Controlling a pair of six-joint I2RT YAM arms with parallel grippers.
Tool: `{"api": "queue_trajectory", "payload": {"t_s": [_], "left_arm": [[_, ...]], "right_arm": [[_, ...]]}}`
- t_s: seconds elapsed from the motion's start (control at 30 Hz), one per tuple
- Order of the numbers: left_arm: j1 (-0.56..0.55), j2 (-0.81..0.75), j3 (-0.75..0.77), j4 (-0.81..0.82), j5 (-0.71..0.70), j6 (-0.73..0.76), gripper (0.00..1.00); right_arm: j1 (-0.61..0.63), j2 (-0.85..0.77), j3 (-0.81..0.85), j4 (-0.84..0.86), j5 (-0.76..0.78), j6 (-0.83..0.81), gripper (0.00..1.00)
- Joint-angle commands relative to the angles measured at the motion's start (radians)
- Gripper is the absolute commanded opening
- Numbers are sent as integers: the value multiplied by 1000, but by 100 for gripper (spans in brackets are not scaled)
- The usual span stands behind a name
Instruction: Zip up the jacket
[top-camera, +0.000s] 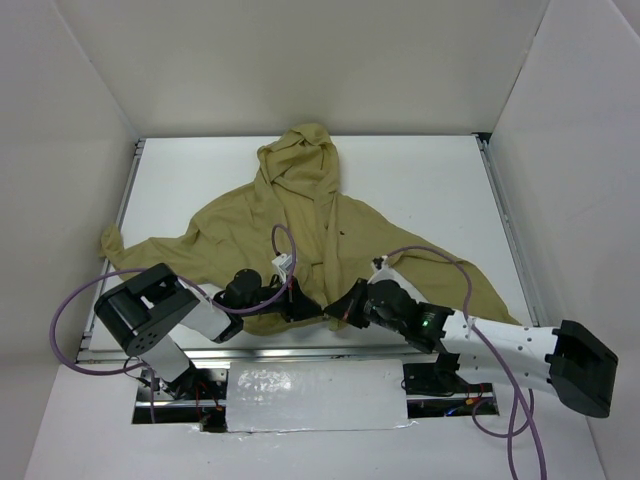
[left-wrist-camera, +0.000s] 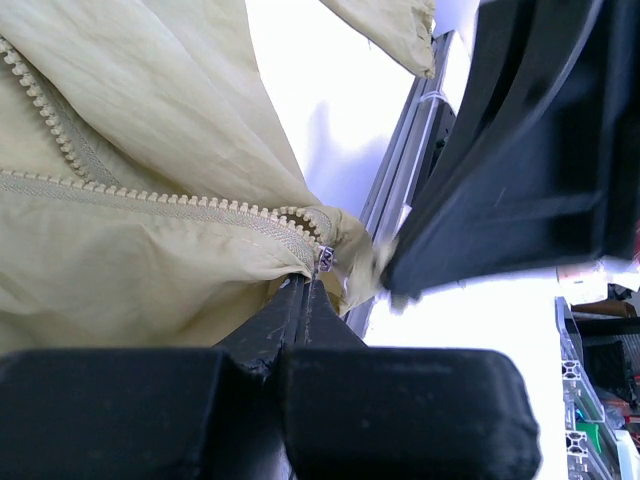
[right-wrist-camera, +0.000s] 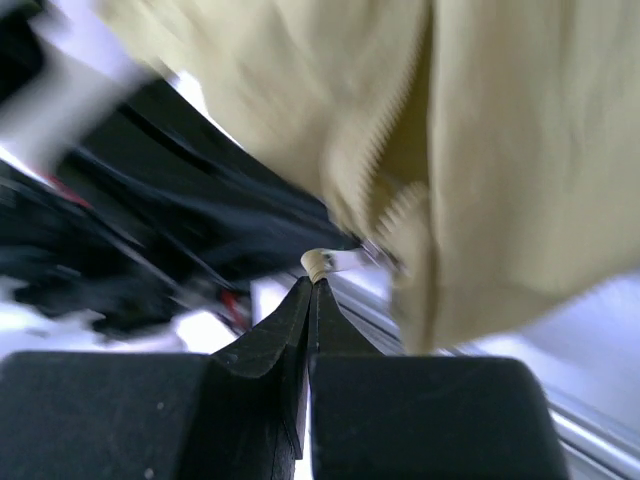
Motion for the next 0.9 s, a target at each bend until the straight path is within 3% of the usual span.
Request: {"api": "queue_trajectory", "payload": {"t_s": [0.0,0.57,0.87], "left_arm": [[3,8,-9,100,27,2,0],[-20,-6,-38,94,58,0,0],[-66,-26,-47,65,50,19,0]], "right_arm": [[-71,-52,3,105,-15,34,0],[-272,152,75,292,-200,38,0],[-304,213,213,240,-216,-32,0]]}}
